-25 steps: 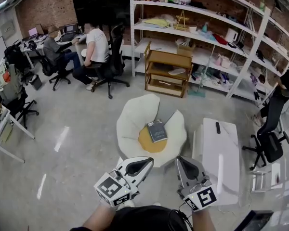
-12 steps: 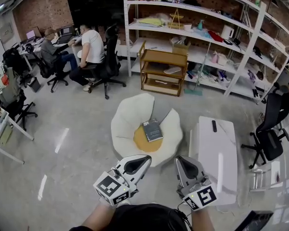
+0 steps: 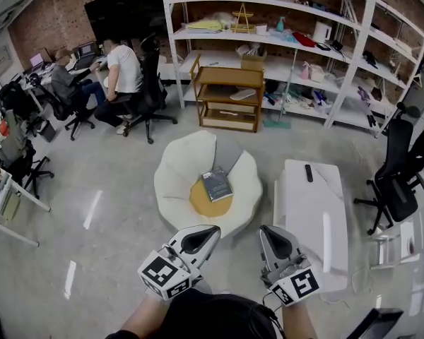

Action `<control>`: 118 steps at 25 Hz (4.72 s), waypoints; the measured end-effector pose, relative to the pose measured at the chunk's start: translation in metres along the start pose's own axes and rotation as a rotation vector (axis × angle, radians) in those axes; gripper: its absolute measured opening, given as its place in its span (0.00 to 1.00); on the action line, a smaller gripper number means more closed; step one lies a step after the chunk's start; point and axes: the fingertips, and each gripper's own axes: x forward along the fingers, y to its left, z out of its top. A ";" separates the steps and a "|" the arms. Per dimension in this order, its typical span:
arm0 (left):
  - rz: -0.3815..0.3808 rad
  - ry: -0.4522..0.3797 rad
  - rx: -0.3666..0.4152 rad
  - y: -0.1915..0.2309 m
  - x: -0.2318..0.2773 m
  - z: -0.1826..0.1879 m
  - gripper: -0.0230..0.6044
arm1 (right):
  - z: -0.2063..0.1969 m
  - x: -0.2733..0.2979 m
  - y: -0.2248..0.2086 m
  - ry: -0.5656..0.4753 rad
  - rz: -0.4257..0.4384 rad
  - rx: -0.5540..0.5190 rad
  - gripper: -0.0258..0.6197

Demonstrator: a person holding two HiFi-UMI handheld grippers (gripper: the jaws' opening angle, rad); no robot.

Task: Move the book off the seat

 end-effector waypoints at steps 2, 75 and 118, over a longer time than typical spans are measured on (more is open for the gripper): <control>-0.002 0.007 -0.001 -0.001 0.007 -0.004 0.04 | -0.003 -0.005 -0.008 0.001 -0.012 0.008 0.06; 0.120 0.104 -0.218 0.436 0.135 -0.038 0.04 | -0.137 0.398 -0.176 0.224 -0.033 0.190 0.06; 0.490 0.502 -0.635 0.491 0.228 -0.408 0.23 | -0.554 0.389 -0.327 0.853 0.172 0.490 0.22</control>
